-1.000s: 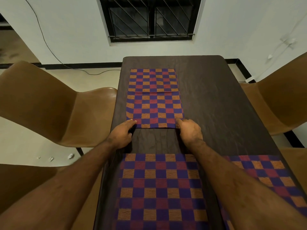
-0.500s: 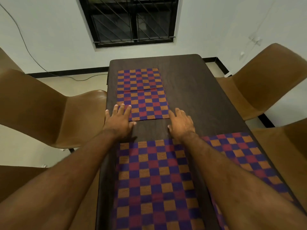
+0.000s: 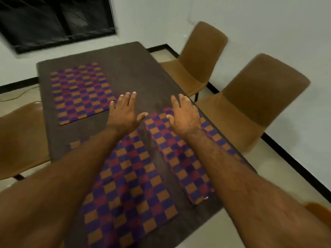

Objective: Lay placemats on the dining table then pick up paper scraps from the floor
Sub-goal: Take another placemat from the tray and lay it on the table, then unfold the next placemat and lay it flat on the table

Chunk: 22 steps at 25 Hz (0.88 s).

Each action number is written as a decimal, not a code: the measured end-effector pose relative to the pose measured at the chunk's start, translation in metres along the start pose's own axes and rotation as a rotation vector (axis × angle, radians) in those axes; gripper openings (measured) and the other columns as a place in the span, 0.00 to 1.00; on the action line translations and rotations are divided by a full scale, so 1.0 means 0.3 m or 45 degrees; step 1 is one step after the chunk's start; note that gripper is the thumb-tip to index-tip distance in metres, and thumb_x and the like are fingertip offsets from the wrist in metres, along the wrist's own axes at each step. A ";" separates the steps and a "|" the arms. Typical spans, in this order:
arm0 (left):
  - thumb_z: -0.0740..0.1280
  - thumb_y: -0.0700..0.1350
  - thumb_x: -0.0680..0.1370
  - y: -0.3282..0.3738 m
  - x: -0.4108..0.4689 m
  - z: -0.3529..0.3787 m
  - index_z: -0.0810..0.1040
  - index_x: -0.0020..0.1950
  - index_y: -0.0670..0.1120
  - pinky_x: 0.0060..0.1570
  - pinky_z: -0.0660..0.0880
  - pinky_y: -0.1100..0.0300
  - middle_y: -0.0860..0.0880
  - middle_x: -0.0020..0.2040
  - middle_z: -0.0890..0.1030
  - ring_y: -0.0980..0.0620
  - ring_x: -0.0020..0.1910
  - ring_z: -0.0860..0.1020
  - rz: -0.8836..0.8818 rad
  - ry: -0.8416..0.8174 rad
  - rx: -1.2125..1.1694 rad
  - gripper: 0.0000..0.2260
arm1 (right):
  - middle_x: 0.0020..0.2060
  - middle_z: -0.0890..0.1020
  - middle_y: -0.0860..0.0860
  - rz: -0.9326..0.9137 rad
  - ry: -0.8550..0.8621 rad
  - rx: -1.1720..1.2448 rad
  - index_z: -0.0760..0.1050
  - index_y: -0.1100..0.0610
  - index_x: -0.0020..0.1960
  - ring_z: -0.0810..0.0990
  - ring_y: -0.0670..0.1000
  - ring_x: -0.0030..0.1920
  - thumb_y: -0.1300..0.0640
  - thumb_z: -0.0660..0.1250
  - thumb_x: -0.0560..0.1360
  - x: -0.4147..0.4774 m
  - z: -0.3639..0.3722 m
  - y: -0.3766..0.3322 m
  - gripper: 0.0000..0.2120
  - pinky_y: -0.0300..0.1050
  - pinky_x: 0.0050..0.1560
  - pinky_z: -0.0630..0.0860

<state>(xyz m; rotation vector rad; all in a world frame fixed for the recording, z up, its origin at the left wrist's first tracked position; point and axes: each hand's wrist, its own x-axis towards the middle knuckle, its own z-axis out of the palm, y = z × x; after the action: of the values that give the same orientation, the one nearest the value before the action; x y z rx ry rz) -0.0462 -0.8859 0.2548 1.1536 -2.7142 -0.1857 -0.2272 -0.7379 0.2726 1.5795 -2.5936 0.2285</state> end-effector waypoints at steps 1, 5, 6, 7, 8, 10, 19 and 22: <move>0.58 0.70 0.78 0.074 -0.005 0.016 0.56 0.83 0.43 0.72 0.59 0.31 0.40 0.80 0.63 0.38 0.79 0.61 0.047 -0.007 -0.008 0.42 | 0.76 0.60 0.59 0.046 0.003 0.005 0.54 0.55 0.78 0.59 0.60 0.75 0.43 0.63 0.77 -0.049 -0.021 0.070 0.35 0.61 0.70 0.66; 0.54 0.74 0.76 0.422 -0.039 0.088 0.55 0.83 0.44 0.73 0.58 0.31 0.42 0.81 0.62 0.39 0.80 0.59 0.261 -0.111 -0.033 0.45 | 0.76 0.60 0.59 0.289 0.017 -0.020 0.55 0.55 0.77 0.59 0.60 0.76 0.42 0.63 0.78 -0.336 -0.078 0.388 0.34 0.60 0.71 0.65; 0.55 0.73 0.76 0.511 -0.055 0.106 0.54 0.83 0.44 0.73 0.58 0.32 0.43 0.81 0.61 0.39 0.80 0.59 0.306 -0.122 -0.043 0.45 | 0.76 0.60 0.59 0.349 0.012 -0.028 0.55 0.54 0.78 0.58 0.60 0.76 0.42 0.63 0.78 -0.418 -0.090 0.462 0.35 0.60 0.71 0.64; 0.55 0.73 0.77 0.601 -0.075 0.116 0.54 0.83 0.44 0.74 0.57 0.32 0.43 0.82 0.60 0.40 0.80 0.58 0.350 -0.142 -0.054 0.44 | 0.76 0.59 0.59 0.416 0.012 -0.035 0.54 0.54 0.78 0.58 0.59 0.76 0.41 0.62 0.78 -0.496 -0.102 0.526 0.35 0.59 0.71 0.64; 0.56 0.72 0.77 0.717 -0.111 0.135 0.53 0.83 0.44 0.75 0.56 0.33 0.43 0.82 0.60 0.40 0.81 0.57 0.413 -0.164 -0.066 0.44 | 0.77 0.59 0.58 0.507 0.012 -0.049 0.53 0.53 0.78 0.58 0.59 0.76 0.41 0.62 0.78 -0.601 -0.114 0.604 0.35 0.59 0.71 0.64; 0.55 0.72 0.77 0.924 -0.190 0.179 0.54 0.83 0.44 0.74 0.57 0.32 0.43 0.81 0.61 0.40 0.80 0.58 0.558 -0.188 -0.101 0.43 | 0.77 0.59 0.57 0.672 0.007 -0.078 0.53 0.52 0.78 0.58 0.58 0.76 0.40 0.62 0.77 -0.811 -0.128 0.729 0.35 0.58 0.70 0.65; 0.52 0.71 0.79 1.770 -0.757 0.553 0.51 0.84 0.46 0.76 0.54 0.36 0.44 0.83 0.57 0.41 0.81 0.56 1.285 -0.518 -0.072 0.42 | 0.77 0.60 0.58 1.419 -0.032 -0.158 0.53 0.53 0.78 0.60 0.59 0.76 0.40 0.60 0.79 -1.852 -0.076 1.084 0.34 0.58 0.69 0.66; 0.53 0.69 0.80 1.967 -1.031 0.652 0.49 0.84 0.47 0.78 0.51 0.38 0.44 0.84 0.54 0.42 0.82 0.53 1.516 -0.600 -0.059 0.40 | 0.77 0.61 0.57 1.665 -0.015 -0.144 0.53 0.53 0.78 0.60 0.59 0.76 0.40 0.59 0.79 -2.159 -0.012 1.073 0.33 0.58 0.70 0.65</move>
<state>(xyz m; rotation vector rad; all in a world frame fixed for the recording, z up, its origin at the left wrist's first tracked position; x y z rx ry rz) -0.2913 -0.2470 0.1366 -0.7043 -3.2141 -0.3447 -0.2163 -0.0257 0.1476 -0.3383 -3.0903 0.1276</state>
